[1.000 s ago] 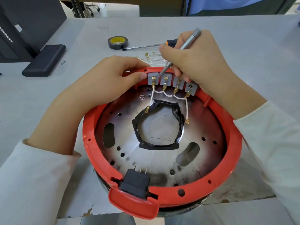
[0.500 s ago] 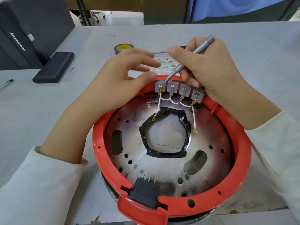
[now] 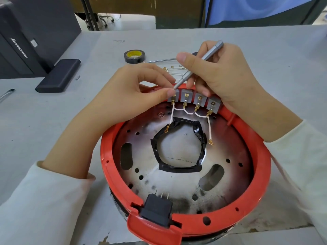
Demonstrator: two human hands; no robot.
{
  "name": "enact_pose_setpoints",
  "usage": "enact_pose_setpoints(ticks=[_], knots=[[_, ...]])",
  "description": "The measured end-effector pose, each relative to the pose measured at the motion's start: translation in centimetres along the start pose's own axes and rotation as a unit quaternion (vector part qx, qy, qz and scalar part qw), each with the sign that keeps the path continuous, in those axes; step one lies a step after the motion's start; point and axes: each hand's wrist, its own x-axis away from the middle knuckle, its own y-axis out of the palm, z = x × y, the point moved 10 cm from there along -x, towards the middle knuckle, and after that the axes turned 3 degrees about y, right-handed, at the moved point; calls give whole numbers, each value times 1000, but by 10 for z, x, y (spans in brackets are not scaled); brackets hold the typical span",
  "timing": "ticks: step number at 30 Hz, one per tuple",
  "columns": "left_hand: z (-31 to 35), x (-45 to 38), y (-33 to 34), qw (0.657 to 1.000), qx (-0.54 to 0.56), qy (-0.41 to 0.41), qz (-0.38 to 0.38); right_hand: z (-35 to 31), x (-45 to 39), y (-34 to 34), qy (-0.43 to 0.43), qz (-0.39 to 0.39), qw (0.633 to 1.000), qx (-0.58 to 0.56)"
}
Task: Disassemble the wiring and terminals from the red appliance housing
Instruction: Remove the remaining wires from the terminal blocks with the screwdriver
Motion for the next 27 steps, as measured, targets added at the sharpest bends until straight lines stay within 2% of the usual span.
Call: enact_pose_setpoints(ticks=[15,27], knots=[[-5,-1,-1,1000,-26,-12,12,-2,3,5,4,-16,1000,7],[-3,-1,1,999,-38,-4,-5,-3,3,2,-9,5,1000,2]])
